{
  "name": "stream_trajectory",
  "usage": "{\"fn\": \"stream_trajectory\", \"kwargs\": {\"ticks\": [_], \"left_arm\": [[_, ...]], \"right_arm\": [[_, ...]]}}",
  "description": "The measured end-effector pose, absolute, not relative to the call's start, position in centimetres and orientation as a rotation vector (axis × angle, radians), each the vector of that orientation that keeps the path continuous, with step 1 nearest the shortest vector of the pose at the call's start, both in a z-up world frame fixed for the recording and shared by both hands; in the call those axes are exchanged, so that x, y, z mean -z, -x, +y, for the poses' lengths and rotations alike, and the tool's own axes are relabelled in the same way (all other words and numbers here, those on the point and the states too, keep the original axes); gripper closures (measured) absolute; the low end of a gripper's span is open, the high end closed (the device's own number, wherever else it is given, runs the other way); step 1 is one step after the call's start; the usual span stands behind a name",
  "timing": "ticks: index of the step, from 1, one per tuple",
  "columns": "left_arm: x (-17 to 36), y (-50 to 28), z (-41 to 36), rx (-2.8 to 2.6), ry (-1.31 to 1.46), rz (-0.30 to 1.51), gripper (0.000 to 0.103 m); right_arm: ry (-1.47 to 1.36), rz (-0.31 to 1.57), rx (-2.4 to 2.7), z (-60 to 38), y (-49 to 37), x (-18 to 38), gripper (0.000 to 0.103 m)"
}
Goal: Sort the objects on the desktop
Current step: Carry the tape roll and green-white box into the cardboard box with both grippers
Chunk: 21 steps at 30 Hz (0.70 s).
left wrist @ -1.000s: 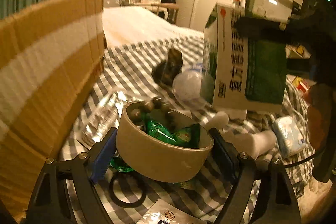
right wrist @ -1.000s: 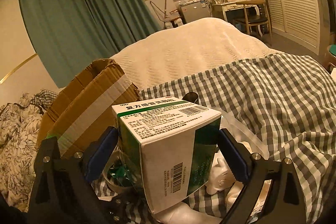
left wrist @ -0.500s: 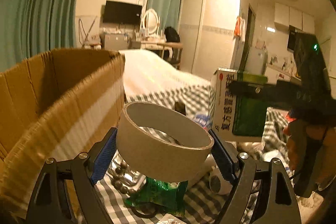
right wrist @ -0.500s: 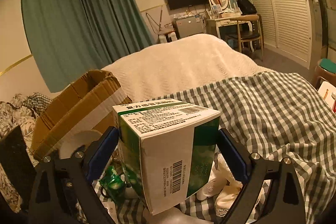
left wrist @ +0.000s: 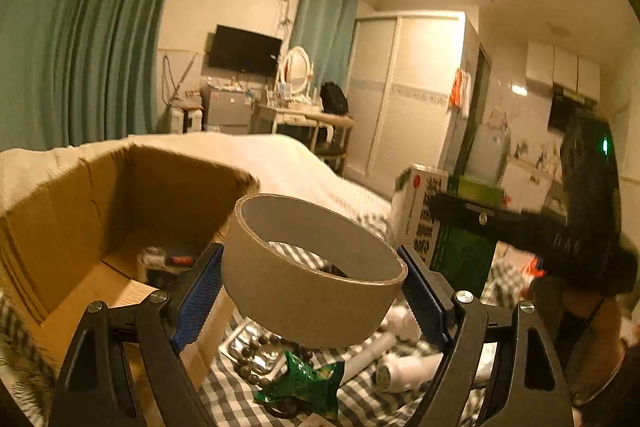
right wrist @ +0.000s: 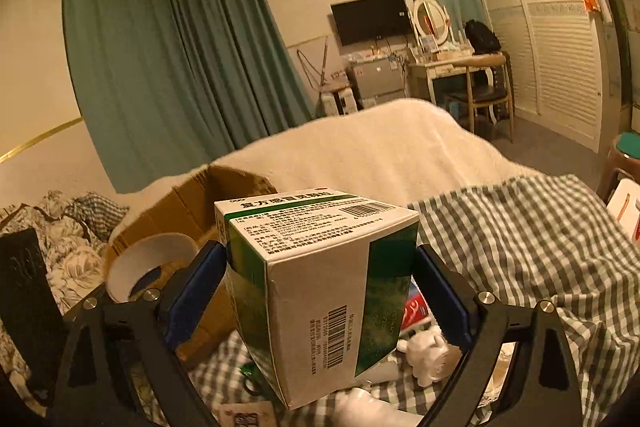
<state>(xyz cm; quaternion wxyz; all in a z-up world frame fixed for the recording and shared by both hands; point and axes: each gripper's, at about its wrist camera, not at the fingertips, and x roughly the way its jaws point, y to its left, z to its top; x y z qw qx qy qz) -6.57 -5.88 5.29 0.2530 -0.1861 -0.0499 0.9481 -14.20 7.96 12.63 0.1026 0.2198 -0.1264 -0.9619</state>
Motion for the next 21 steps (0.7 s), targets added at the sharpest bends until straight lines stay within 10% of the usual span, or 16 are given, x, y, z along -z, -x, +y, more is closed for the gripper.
{"fn": "stream_trajectory", "kwargs": {"ticks": [21], "left_arm": [[-8.6,8.3,-15.8,-2.947,0.484,-0.178,0.017]], "right_arm": [[-0.483,-0.225,2.693,-4.0,19.0,-17.1,0.009]]}}
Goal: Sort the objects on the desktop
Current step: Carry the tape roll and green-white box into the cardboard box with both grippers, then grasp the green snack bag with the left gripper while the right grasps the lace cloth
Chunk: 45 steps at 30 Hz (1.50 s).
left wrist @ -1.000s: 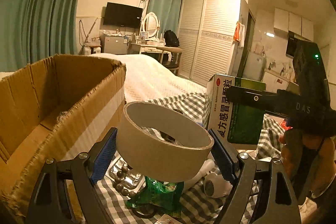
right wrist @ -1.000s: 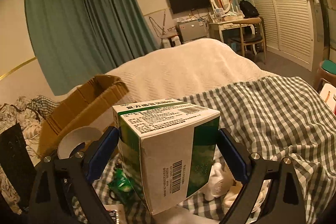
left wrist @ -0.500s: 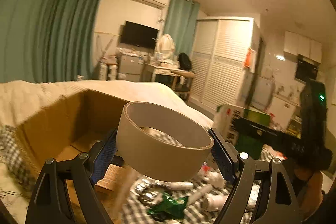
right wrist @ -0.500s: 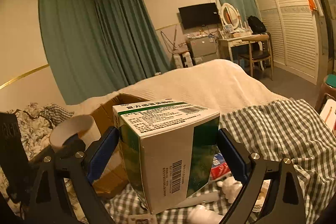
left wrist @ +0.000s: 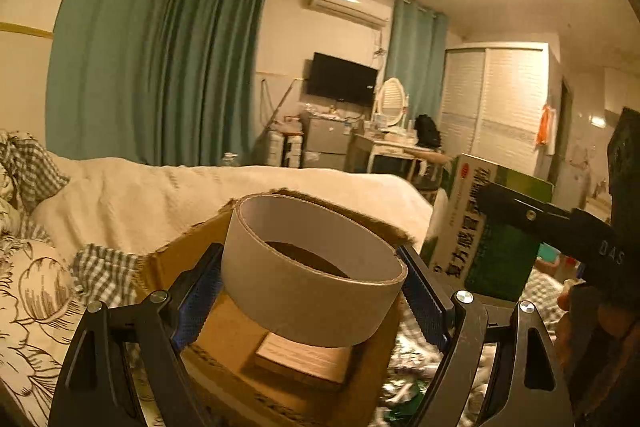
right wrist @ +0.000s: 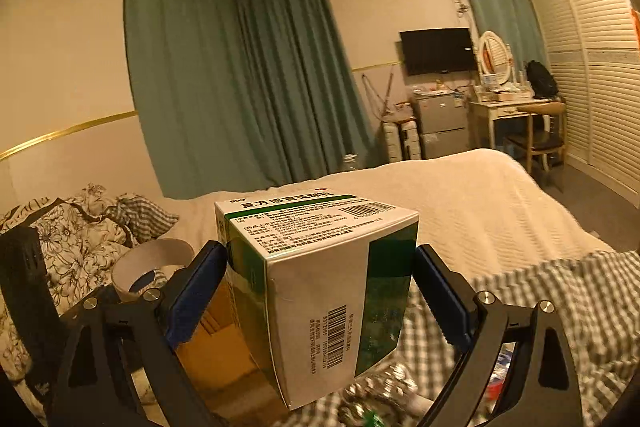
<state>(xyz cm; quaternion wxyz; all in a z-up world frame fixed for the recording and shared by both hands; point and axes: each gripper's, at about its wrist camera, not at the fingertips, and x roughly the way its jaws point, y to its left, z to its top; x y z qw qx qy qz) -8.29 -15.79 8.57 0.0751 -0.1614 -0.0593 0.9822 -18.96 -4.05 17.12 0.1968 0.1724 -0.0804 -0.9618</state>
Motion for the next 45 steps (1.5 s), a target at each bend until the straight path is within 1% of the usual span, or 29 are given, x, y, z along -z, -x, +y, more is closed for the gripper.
{"fn": "stream_trajectory", "kwargs": {"ticks": [5,9,13,15,16,17,18,21,24,26,30,33,36,40,42,45], "left_arm": [[-7.6,9.3,-16.7,-2.946,0.527,-0.214,0.017],[-6.6,9.9,-16.7,-2.950,0.564,-0.203,0.017],[-5.6,10.6,-16.6,-2.928,0.625,-0.209,0.016],[-5.3,10.8,-16.2,-2.919,0.652,-0.181,0.012],[-5.2,10.9,-15.9,-2.921,0.663,-0.154,0.003],[-5.2,10.8,-15.6,-2.931,0.662,-0.128,0.000],[-5.2,10.5,-15.3,-2.947,0.646,-0.099,0.000],[-5.3,10.2,-14.4,-2.935,0.647,-0.044,0.000],[-5.4,9.8,-13.7,-2.905,0.642,-0.046,0.000],[-5.8,9.3,-13.1,-2.877,0.628,-0.063,0.000],[-6.9,7.5,-10.8,-2.757,0.629,-0.155,0.000],[-6.9,6.5,-8.5,-2.671,0.684,-0.216,0.000],[-5.5,5.8,-5.8,-2.618,0.772,-0.242,0.000],[-2.4,5.6,-2.9,-2.586,0.852,-0.228,0.000],[-0.9,5.6,-1.8,-2.590,0.856,-0.190,0.000],[1.5,5.8,-0.5,-2.592,0.872,-0.106,0.000]], "right_arm": [[-0.507,-0.246,2.666,-6.1,21.5,-16.3,0.009],[-0.514,-0.231,2.654,-7.5,22.9,-16.0,0.009],[-0.569,-0.291,2.635,-7.9,24.3,-15.4,0.008],[-0.584,-0.326,2.624,-7.8,24.7,-15.2,0.007],[-0.589,-0.345,2.611,-7.6,24.8,-15.1,0.006],[-0.585,-0.363,2.617,-7.3,24.7,-15.1,0.003],[-0.577,-0.370,2.636,-6.9,24.4,-15.2,0.000],[-0.566,-0.368,2.672,-5.2,23.6,-15.7,0.000],[-0.561,-0.371,2.713,-3.0,21.8,-16.2,0.000],[-0.562,-0.367,2.751,-1.3,20.3,-16.6,0.000],[-0.593,-0.320,2.852,2.9,16.0,-17.3,0.000],[-0.638,-0.286,2.933,6.0,12.5,-17.4,0.000],[-0.693,-0.241,3.011,8.9,10.0,-16.8,0.000],[-0.786,-0.209,3.084,11.2,7.8,-13.5,0.000],[-0.800,-0.208,3.085,11.5,7.6,-12.1,0.000],[-0.888,-0.128,3.048,11.5,8.7,-9.7,0.000]]}}
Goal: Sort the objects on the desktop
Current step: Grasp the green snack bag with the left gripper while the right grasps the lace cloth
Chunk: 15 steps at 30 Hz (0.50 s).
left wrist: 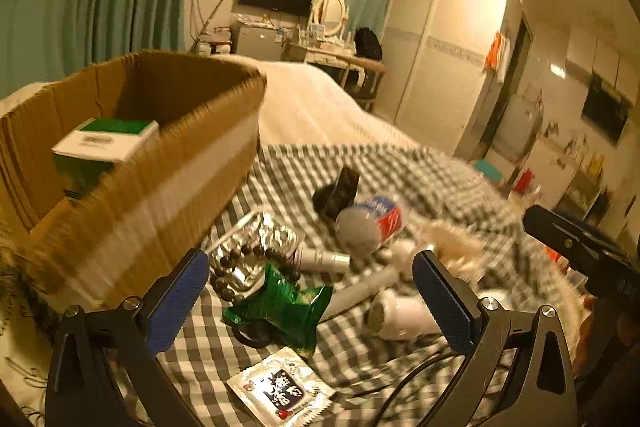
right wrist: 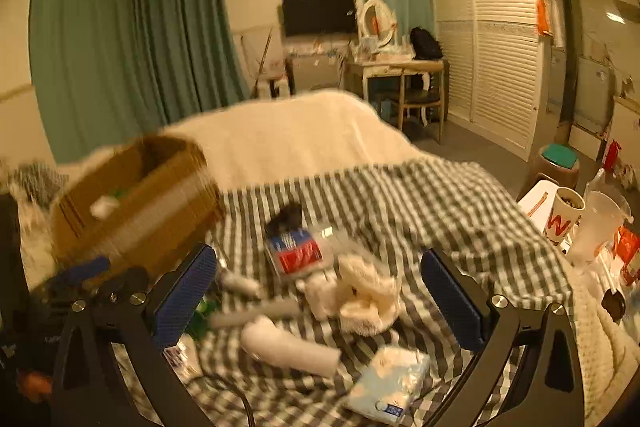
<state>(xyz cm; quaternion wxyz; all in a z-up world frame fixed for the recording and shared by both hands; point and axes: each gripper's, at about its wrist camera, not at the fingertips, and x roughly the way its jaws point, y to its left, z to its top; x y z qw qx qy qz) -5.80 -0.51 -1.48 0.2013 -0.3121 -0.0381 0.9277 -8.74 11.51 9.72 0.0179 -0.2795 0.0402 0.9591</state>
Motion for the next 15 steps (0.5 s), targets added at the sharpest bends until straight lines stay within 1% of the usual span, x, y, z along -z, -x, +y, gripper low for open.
{"fn": "stream_trajectory", "kwargs": {"ticks": [2,4,6,8,10,14,15], "left_arm": [[2.9,6.2,-0.1,-2.595,0.874,-0.066,0.000],[4.2,6.8,0.2,-2.598,0.877,-0.024,0.000],[5.4,7.6,0.2,-2.588,0.909,0.009,0.000],[6.4,8.2,0.0,-2.563,0.939,-0.001,0.000],[7.4,8.9,0.1,-2.527,0.985,-0.005,0.000],[8.5,9.5,0.2,-2.497,1.039,0.000,0.000],[8.6,9.6,0.3,-2.488,1.048,0.000,0.000]], "right_arm": [[0.912,0.090,-2.960,11.7,9.9,-8.5,0.000],[0.940,0.095,-2.942,12.2,10.8,-7.3,0.000],[0.976,0.121,-2.915,13.1,11.9,-6.2,0.000],[1.021,0.181,-2.907,13.9,12.7,-5.3,0.001],[1.065,0.239,-2.895,14.8,13.1,-4.2,0.004],[1.135,0.231,-2.856,15.3,13.8,-3.0,0.012],[1.151,0.247,-2.850,15.4,14.0,-2.7,0.013]]}}
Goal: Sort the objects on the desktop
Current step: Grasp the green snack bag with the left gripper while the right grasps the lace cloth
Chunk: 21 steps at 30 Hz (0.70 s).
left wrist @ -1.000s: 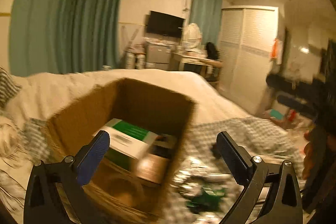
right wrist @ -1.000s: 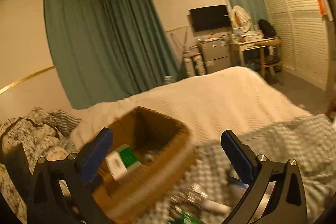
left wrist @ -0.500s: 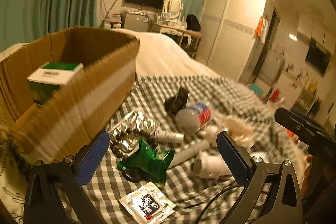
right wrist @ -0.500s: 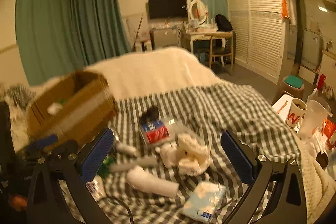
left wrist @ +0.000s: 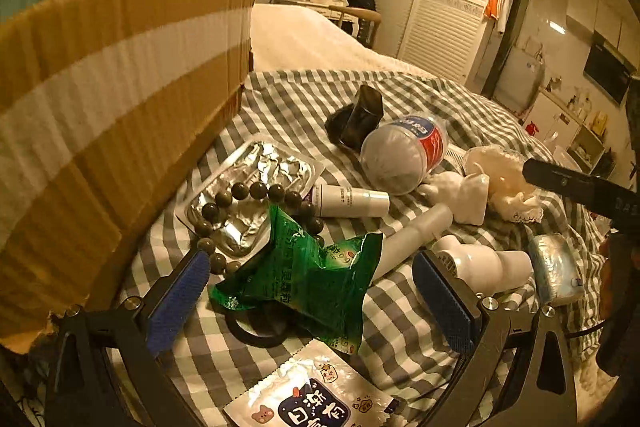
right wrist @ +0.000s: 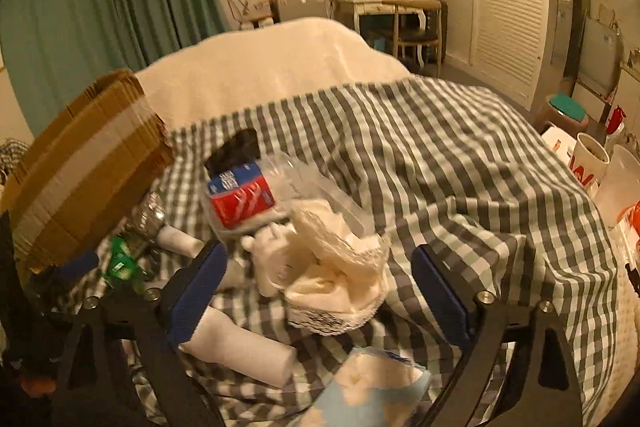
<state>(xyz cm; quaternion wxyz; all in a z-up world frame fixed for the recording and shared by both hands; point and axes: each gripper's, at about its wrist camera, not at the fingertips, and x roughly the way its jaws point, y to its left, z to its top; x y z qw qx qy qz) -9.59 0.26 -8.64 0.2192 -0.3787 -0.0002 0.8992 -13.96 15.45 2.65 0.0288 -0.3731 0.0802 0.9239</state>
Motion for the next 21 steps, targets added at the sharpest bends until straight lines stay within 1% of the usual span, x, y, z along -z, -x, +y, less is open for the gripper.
{"fn": "stream_trajectory", "kwargs": {"ticks": [1,3,4,5,6,7,8,10,12,14,15,16,17,18,20,21], "left_arm": [[8.8,9.6,0.3,-2.484,1.052,0.000,0.000],[9.1,9.8,0.4,-2.477,1.063,0.012,0.000],[9.2,9.9,0.4,-2.470,1.074,0.018,0.000],[9.5,10.0,0.5,-2.462,1.088,0.021,0.000],[9.5,10.1,0.5,-2.461,1.094,0.021,0.000],[9.6,10.2,0.5,-2.460,1.099,0.019,0.000],[9.7,10.3,0.4,-2.454,1.102,0.015,0.000],[9.7,10.3,0.3,-2.445,1.103,0.008,0.001],[9.7,10.4,0.3,-2.441,1.105,0.006,0.009],[9.7,10.6,0.2,-2.445,1.120,0.006,0.026],[9.7,10.7,0.1,-2.445,1.125,-0.002,0.030],[9.6,10.8,-0.2,-2.441,1.122,-0.021,0.042],[9.4,10.8,-0.5,-2.429,1.104,-0.058,0.052],[9.2,10.9,-0.7,-2.426,1.090,-0.083,0.053],[8.8,10.8,-1.1,-2.438,1.063,-0.111,0.058],[8.7,10.8,-1.2,-2.439,1.059,-0.116,0.058]], "right_arm": [[1.172,0.268,-2.845,15.6,14.1,-2.4,0.014],[1.207,0.282,-2.829,15.7,14.3,-1.8,0.020],[1.225,0.273,-2.822,15.7,14.4,-1.6,0.028],[1.230,0.255,-2.812,15.6,14.5,-1.3,0.044],[1.237,0.234,-2.798,15.5,14.5,-1.1,0.053],[1.251,0.216,-2.781,15.5,14.6,-0.9,0.070],[1.261,0.211,-2.770,15.4,14.5,-0.8,0.075],[1.275,0.228,-2.754,15.5,14.4,-0.6,0.076],[1.276,0.224,-2.742,15.5,14.5,-0.6,0.080],[1.266,0.211,-2.742,15.3,14.3,-0.8,0.082],[1.267,0.202,-2.741,15.2,14.3,-0.9,0.082],[1.267,0.196,-2.741,15.1,14.2,-0.9,0.082],[1.267,0.189,-2.740,15.0,14.2,-0.9,0.082],[1.268,0.184,-2.741,14.9,14.2,-0.9,0.082],[1.255,0.179,-2.742,14.7,14.2,-1.1,0.082],[1.250,0.187,-2.745,14.7,14.2,-1.2,0.082]]}}
